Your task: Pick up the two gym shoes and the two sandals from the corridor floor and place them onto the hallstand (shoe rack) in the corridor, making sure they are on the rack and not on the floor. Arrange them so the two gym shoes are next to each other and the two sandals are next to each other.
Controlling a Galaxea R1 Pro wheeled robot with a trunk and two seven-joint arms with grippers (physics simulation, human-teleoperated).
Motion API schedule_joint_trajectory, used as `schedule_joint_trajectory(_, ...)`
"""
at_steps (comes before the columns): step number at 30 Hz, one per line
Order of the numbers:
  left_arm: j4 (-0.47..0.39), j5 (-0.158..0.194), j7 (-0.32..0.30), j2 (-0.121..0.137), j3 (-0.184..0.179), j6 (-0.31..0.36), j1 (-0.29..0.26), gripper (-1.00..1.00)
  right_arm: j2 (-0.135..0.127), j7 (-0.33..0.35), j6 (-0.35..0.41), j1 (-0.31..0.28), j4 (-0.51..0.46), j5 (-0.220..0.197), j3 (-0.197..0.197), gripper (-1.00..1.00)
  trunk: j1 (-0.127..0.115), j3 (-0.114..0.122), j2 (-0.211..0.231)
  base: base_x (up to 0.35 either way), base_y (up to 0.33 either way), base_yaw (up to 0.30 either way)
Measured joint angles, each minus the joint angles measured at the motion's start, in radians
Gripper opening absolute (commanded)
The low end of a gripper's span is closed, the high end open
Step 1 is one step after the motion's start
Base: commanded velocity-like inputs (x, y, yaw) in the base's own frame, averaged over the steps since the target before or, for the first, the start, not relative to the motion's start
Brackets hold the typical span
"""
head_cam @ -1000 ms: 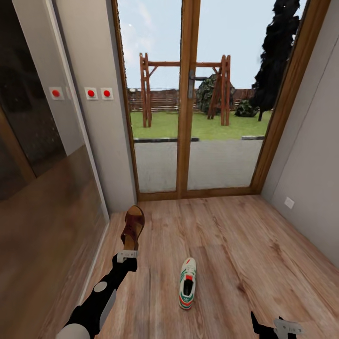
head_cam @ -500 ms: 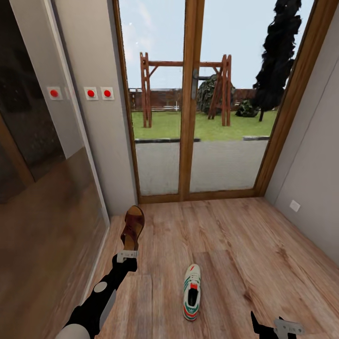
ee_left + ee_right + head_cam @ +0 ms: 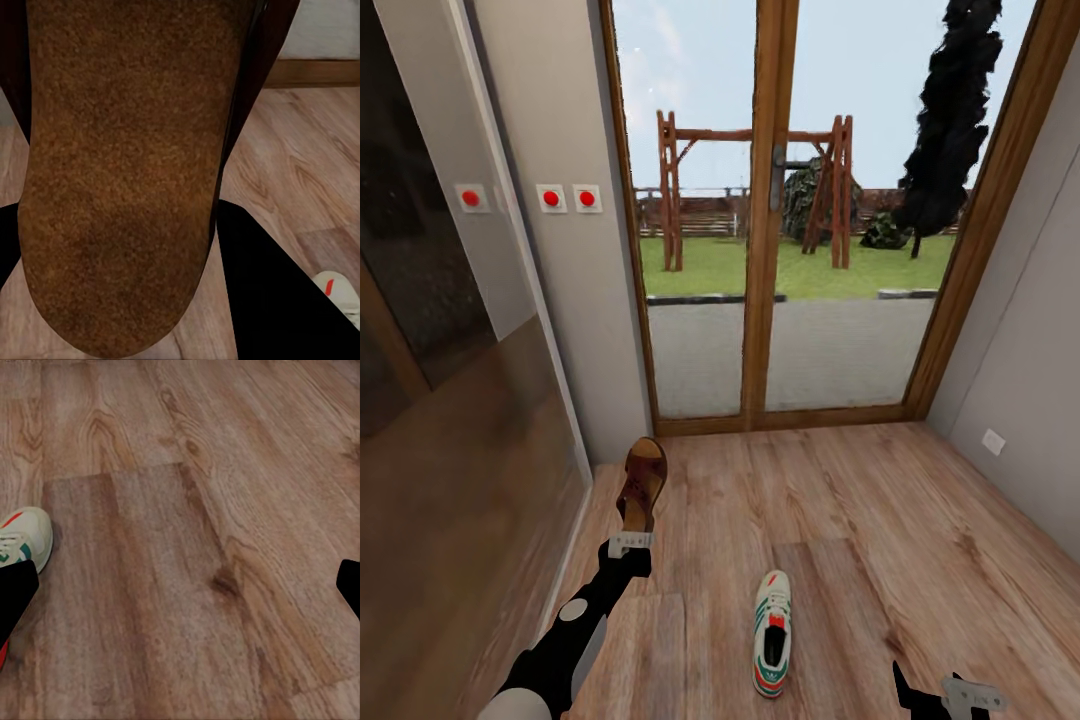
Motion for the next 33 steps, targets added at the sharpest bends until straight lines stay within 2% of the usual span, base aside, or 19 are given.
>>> schedule_joint_trajectory(11, 0.0, -0.001, -0.002, -0.005, -0.005, -0.002, 0.0, -1.0, 0.0, 0.0, 0.0, 0.0, 0.0, 0.0, 0.0, 1.0, 0.0, 0.0, 0.0, 0.003, 0.001, 0.0)
schedule_joint_trajectory(13, 0.0, -0.001, -0.005, -0.008, -0.012, -0.002, 0.0, -1.0, 0.0, 0.0, 0.0, 0.0, -0.001, -0.001, 0.0, 1.0, 0.0, 0.0, 0.0, 0.0, 0.0, 0.0)
schedule_joint_trajectory(14, 0.001, -0.002, -0.009, -0.01, -0.025, 0.0, 0.0, -1.0, 0.0, 0.0, 0.0, 0.0, -0.002, -0.001, 0.0, 1.0, 0.0, 0.0, 0.0, 0.0, 0.0, 0.0)
schedule_joint_trajectory(15, 0.002, -0.003, -0.014, -0.013, -0.053, 0.003, -0.001, -1.0, 0.0, 0.0, 0.0, 0.0, -0.002, -0.001, 0.0, 1.0, 0.0, 0.0, 0.0, 0.0, 0.0, 0.0)
schedule_joint_trajectory(19, 0.004, -0.001, -0.019, -0.015, -0.076, 0.007, -0.002, -1.0, 0.0, 0.0, 0.0, 0.0, -0.006, -0.002, 0.0, 1.0, 0.0, 0.0, 0.0, 0.0, 0.0, 0.0)
schedule_joint_trajectory(27, 0.001, 0.001, -0.027, -0.027, -0.079, 0.02, -0.018, -1.0, 0.004, -0.004, 0.01, 0.0, -0.012, -0.004, 0.003, 1.0, 0.0, 0.0, 0.0, 0.0, 0.0, 0.0)
schedule_joint_trajectory(31, -0.001, 0.003, -0.048, -0.029, -0.079, 0.085, -0.05, -1.0, 0.035, -0.007, 0.062, -0.008, -0.037, -0.003, 0.017, 1.0, 0.0, 0.0, 0.0, 0.0, 0.0, 0.0)
schedule_joint_trajectory(33, -0.002, 0.003, -0.07, -0.029, -0.079, 0.136, -0.078, -1.0, 0.061, -0.008, 0.145, -0.03, -0.063, -0.003, 0.026, 1.0, 0.0, 0.0, 0.0, 0.0, 0.0, 0.0)
